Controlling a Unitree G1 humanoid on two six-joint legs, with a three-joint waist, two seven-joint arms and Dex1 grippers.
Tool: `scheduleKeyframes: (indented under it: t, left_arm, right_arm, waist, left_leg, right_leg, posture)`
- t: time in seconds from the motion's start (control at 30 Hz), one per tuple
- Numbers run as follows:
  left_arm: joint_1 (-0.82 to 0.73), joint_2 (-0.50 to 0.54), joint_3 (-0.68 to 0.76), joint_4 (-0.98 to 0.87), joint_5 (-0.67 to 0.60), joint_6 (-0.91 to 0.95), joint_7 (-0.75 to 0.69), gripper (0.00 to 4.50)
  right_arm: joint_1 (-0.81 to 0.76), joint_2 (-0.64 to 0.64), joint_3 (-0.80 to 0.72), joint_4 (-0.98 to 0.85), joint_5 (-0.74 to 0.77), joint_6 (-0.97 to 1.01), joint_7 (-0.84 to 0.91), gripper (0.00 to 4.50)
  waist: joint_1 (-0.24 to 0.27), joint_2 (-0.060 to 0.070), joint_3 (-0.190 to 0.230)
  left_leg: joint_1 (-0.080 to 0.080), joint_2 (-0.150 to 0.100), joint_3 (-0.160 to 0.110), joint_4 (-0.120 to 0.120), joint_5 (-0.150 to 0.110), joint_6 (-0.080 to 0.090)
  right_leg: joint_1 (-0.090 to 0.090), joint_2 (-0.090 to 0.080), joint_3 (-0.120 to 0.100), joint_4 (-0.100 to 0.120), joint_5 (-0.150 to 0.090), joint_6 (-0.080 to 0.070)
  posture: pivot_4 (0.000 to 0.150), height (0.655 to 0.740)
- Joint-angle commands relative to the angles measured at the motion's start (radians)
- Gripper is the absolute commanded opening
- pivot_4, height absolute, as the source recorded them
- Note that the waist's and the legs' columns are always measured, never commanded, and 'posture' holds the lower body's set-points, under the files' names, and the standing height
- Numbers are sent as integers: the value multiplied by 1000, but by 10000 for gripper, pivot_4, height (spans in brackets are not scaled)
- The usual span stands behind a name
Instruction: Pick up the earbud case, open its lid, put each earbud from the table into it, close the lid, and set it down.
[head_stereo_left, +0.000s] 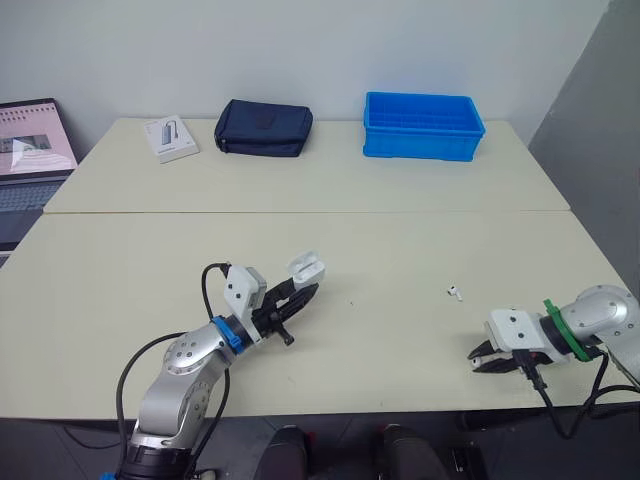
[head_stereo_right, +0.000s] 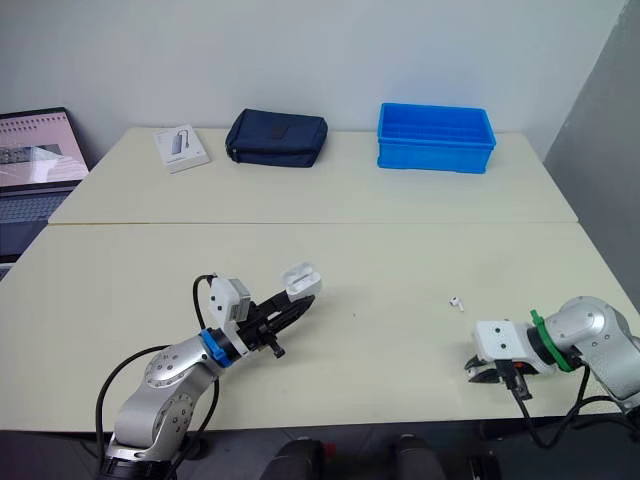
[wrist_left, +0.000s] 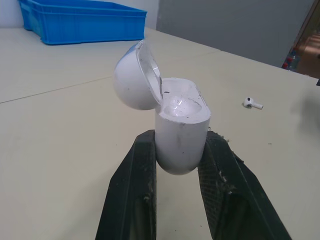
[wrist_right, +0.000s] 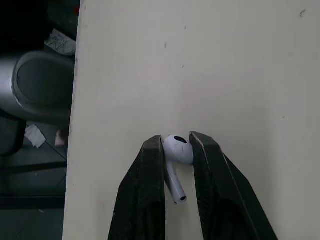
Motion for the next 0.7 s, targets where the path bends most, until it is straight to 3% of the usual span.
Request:
scheduleKeyframes:
  t: [0.03, 0.1, 0.37, 0.57, 0.7]
  left_arm:
    - [3, 7, 6, -51, -11, -3, 5, 7831]
    - [4, 7, 10, -52, -8, -3, 9, 7831]
    - [12, 4, 6, -57, -8, -2, 17, 7831]
    - [11, 0, -4, -49, -6, -4, 15, 7831]
    - [17, -1, -8, -48, -6, -1, 14, 7831]
  right_arm:
    - [-20, 0, 12, 28, -40, -6, 7, 4043]
    - [-19, 1, 17, 46, -46, -14, 12, 4043]
    - [-29, 11, -4, 92, -58, -74, -19, 31047]
    - [-28, -25, -99, -32, 23, -9, -17, 31171]
    - [35, -100, -163, -260, 13, 264, -82, 31171]
  waist:
    - [0, 0, 0]
    - [0, 0, 0]
    - [1, -1, 0]
    - [2, 0, 0]
    - [4, 0, 0]
  left_leg:
    - [0, 0, 0, 0, 0, 0]
    - [0, 0, 0, 0, 0, 0]
    - [0, -1, 0, 1, 0, 0]
    - [0, -1, 1, 0, 0, 0]
    - [-1, -1, 0, 0, 0, 0]
  right_leg:
    - [0, 0, 0, 0, 0, 0]
    - [0, 0, 0, 0, 0, 0]
    - [1, -1, 0, 0, 0, 0]
    - [0, -2, 1, -1, 0, 1]
    - [0, -2, 0, 0, 0, 1]
  posture:
    - [1500, 7400]
    - [1500, 7400]
    - [1500, 7400]
    - [1500, 7400]
    - [1500, 7400]
